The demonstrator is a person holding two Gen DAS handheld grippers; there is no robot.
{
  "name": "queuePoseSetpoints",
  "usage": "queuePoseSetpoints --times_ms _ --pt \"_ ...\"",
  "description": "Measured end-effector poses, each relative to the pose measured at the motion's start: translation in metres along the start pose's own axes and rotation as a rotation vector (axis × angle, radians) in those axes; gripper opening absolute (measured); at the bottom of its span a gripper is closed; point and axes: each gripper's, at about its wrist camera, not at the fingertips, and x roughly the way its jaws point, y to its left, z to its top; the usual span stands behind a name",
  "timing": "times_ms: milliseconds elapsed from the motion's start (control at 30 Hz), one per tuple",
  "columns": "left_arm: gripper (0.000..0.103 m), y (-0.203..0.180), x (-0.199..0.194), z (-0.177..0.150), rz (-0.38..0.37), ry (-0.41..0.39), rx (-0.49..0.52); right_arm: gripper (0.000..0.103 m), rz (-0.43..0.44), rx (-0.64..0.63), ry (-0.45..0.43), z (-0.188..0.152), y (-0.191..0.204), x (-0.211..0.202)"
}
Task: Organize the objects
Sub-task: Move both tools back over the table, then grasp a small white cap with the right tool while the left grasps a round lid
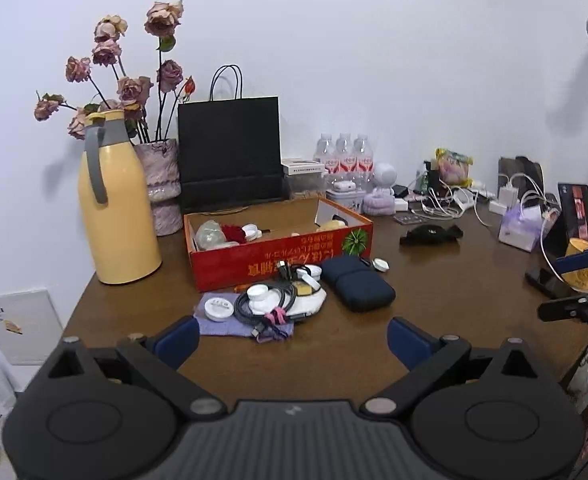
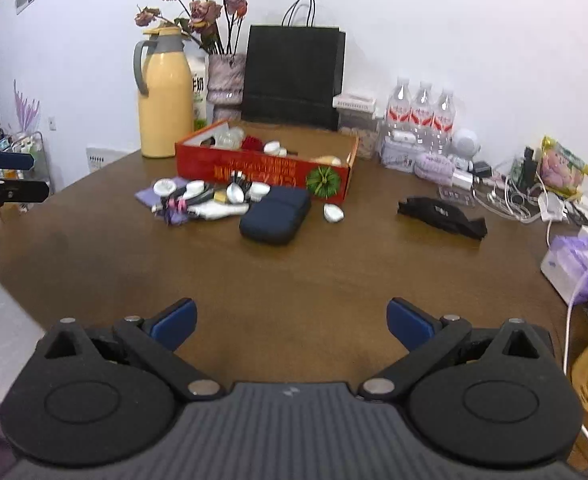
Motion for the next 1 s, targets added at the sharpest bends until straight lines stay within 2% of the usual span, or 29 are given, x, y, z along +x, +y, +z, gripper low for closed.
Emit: queuePoseSetpoints --times_ms 167,233,267,333,400,467,567,600,667,700,767,800,833,1000 --pt "0.082 0.023 0.066 0.003 0.023 0.087 -0.065 0.098 -0.010 0.033 -0.051 0.020 -0.001 0.047" --pt "0.078 0.032 0.103 0.009 0.029 0.119 -0.088 0.089 0.002 0.054 -0.050 0.030 -0.005 0.075" --pt "0.070 0.035 0.119 0.012 0.038 0.139 -0.088 0.086 0.007 0.064 -0.050 0.035 -0.007 0.088" --pt "0.067 0.038 0.154 0.020 0.039 0.149 -0.073 0.077 0.015 0.084 -0.052 0.046 -0.016 0.120" --pt "0.066 0.042 0.183 0.025 0.026 0.145 -0.068 0.072 -0.002 0.103 -0.046 0.055 -0.025 0.150" --pt "0.060 0.046 0.212 0.030 0.018 0.164 -0.074 0.069 -0.004 0.128 -0.046 0.060 -0.039 0.180" --pt "0.054 0.052 0.245 0.029 0.045 0.219 -0.116 0.059 -0.011 0.170 0.011 0.066 -0.062 0.230" --pt "0.052 0.055 0.253 0.026 0.039 0.236 -0.143 0.053 -0.015 0.182 0.025 0.066 -0.067 0.242" --pt "0.048 0.060 0.263 0.023 0.023 0.255 -0.181 0.051 -0.017 0.198 0.062 0.067 -0.074 0.265" --pt "0.046 0.060 0.264 0.023 0.028 0.235 -0.176 0.048 -0.016 0.193 0.072 0.067 -0.076 0.274" --pt "0.036 0.058 0.267 0.023 0.022 0.224 -0.147 0.043 -0.018 0.175 0.087 0.069 -0.076 0.287" --pt "0.028 0.057 0.269 0.022 0.015 0.219 -0.140 0.037 -0.022 0.169 0.081 0.069 -0.076 0.291" --pt "0.027 0.057 0.271 0.020 0.003 0.231 -0.146 0.029 -0.025 0.162 0.079 0.071 -0.075 0.295" --pt "0.027 0.048 0.265 0.019 0.045 0.198 -0.110 0.029 -0.015 0.140 0.063 0.071 -0.066 0.294"
